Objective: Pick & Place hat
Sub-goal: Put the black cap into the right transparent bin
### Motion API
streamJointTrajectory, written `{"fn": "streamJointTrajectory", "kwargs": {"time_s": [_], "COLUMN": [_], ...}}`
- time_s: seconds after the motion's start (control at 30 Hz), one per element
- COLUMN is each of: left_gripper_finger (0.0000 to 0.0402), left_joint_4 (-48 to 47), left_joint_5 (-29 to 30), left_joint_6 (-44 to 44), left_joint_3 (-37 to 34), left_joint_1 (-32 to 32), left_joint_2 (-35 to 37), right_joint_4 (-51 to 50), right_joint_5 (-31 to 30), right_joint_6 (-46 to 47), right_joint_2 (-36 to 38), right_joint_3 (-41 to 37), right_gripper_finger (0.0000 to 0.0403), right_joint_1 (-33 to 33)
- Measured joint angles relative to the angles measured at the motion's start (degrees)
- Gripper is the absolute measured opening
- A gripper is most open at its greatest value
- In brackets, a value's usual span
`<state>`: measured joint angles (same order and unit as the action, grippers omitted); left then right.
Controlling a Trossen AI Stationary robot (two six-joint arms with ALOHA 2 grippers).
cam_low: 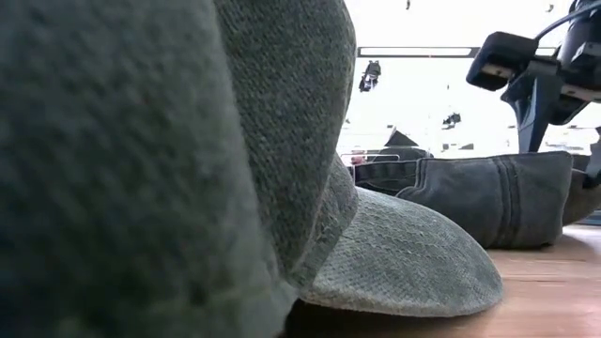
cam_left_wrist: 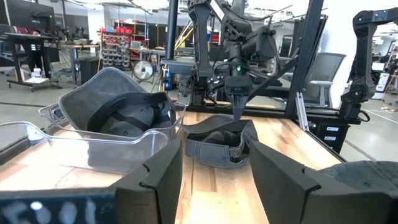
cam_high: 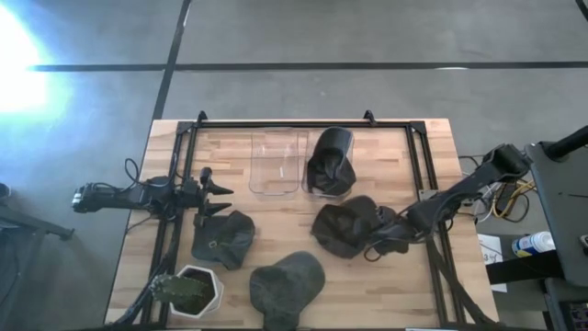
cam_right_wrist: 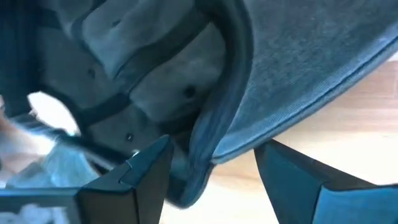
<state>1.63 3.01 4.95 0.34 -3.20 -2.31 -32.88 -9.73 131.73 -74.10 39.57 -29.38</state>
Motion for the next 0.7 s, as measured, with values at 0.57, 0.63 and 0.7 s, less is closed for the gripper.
{"fn": "streamJointTrajectory", "kwargs": {"time_s": [0.57,0.63,0.7], "left_gripper_finger": [0.0181,0.0181,0.0181], "left_joint_4": [0.0,0.0,0.0], "left_joint_5": [0.0,0.0,0.0], "left_joint_6": [0.0,0.0,0.0], "left_joint_3": [0.0,0.0,0.0], "left_joint_1": [0.0,0.0,0.0], "left_joint_2": [0.0,0.0,0.0], "right_joint_4": [-0.8,-1.5,-1.7], "right_joint_5": [-0.5,-0.5,-0.4], "right_joint_6": [-1.5,-2.9,-4.6], "right_joint_2": [-3.9,-3.2,-2.4], "right_joint_3": [-1.4,-0.9,0.1], "right_gripper_finger": [0.0020,0.0019,0.0018], "right_joint_1": [1.2,0.6,0.0]}}
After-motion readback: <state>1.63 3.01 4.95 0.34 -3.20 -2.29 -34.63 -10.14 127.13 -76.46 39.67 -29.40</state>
